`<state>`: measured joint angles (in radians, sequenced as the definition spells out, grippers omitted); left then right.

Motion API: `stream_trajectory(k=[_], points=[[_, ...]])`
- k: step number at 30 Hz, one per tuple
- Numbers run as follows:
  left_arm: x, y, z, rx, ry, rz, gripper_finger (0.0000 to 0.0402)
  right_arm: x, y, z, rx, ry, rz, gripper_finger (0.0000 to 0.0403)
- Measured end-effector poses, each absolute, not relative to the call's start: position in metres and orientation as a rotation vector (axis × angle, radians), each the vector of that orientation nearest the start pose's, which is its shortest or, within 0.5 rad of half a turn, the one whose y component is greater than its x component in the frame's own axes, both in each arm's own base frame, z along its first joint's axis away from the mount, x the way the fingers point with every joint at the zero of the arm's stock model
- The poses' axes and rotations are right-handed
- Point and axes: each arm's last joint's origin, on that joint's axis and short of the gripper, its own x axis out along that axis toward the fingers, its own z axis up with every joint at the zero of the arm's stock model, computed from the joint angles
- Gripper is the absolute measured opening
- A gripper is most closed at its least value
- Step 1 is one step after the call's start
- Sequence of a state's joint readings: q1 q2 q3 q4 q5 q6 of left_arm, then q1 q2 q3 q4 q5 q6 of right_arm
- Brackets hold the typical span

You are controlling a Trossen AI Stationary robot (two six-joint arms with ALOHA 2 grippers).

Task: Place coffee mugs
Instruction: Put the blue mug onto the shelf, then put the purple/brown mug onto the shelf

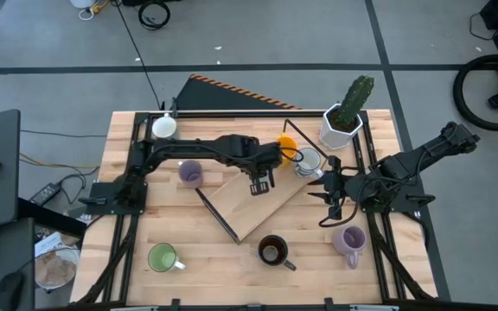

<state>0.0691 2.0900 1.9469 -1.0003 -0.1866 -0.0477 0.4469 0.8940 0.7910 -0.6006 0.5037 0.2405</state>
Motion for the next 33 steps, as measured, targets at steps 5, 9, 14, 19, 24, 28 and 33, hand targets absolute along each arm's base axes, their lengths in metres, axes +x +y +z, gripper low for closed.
stream_trajectory(k=[5,9,14,19,24,28,33], points=[[0.446,0.037,0.266,0.06,1.111,0.247,0.0019,0.164,0.063,0.284,-0.085,0.612,-0.128,0.0136],[0.447,0.038,0.262,0.068,1.126,0.247,0.0019,0.164,0.064,0.283,-0.077,0.613,-0.124,0.0136],[0.449,0.039,0.259,0.072,1.126,0.252,0.0043,0.164,0.064,0.283,-0.07,0.613,-0.126,0.0136],[0.45,0.037,0.259,0.088,1.121,0.237,0.006,0.164,0.064,0.283,-0.07,0.614,-0.126,0.0136],[0.451,0.032,0.26,0.092,1.115,0.229,0.0083,0.164,0.064,0.283,-0.07,0.613,-0.126,0.0136],[0.444,0.03,0.275,0.091,1.091,0.223,0.0105,0.164,0.064,0.283,-0.069,0.613,-0.126,0.0136],[0.416,0.028,0.315,0.095,1.073,0.228,0.0117,0.164,0.064,0.283,-0.069,0.615,-0.126,0.0136]])
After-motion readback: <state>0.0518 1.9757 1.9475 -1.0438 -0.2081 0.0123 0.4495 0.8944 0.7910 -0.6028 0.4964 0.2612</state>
